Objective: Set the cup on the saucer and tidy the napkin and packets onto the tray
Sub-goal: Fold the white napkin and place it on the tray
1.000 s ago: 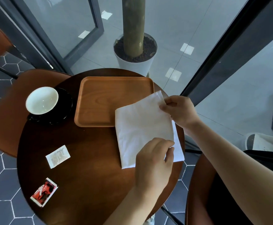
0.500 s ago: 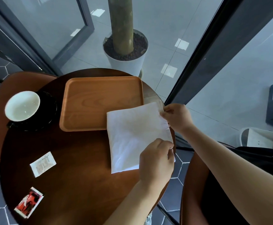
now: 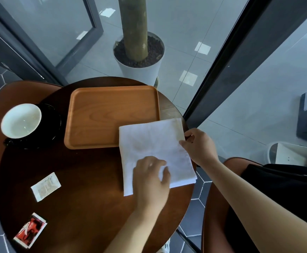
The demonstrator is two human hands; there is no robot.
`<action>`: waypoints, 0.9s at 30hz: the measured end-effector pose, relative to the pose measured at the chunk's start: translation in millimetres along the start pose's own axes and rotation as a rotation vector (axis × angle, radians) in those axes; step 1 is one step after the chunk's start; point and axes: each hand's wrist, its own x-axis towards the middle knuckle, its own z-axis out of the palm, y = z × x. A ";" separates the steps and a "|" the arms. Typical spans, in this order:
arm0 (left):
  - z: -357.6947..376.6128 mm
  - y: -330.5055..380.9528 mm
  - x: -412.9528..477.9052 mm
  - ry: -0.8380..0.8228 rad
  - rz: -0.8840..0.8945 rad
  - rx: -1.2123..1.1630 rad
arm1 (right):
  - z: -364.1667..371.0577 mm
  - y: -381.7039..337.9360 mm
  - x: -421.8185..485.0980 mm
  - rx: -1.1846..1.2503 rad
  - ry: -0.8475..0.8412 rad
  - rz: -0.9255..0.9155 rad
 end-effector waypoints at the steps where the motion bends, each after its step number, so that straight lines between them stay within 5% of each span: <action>1: -4.7 -10.1 0.3 0.041 -0.036 0.035 | -0.1 0.6 -3.2 0.000 -0.007 0.006; 5: -23.4 -43.0 -4.3 0.134 -0.230 0.117 | -1.9 7.4 -15.3 0.056 0.063 0.026; 9: -32.1 -51.9 -8.5 0.047 -0.402 0.024 | 2.8 15.0 -28.0 0.077 0.038 0.065; 27: -52.7 -63.9 7.1 -0.122 -0.732 -0.261 | 3.8 34.0 -81.0 -0.094 -0.040 0.159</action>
